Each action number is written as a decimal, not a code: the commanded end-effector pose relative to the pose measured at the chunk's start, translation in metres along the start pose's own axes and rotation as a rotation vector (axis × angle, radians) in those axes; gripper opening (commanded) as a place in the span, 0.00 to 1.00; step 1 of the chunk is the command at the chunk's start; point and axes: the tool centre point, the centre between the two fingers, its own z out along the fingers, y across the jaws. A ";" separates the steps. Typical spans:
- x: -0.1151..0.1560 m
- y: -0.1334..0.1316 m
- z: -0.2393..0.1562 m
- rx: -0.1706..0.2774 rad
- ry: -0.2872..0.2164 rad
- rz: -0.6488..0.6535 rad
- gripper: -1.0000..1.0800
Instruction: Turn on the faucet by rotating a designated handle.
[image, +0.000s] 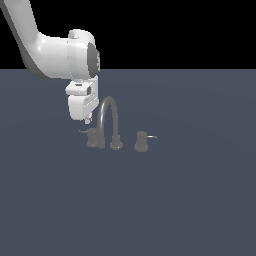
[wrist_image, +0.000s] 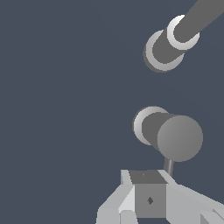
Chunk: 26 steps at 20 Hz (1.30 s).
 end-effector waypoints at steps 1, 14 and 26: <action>0.000 -0.003 0.013 0.012 0.021 0.037 0.00; -0.001 -0.007 0.034 0.033 0.057 0.092 0.00; -0.014 0.014 0.035 0.041 0.060 0.097 0.00</action>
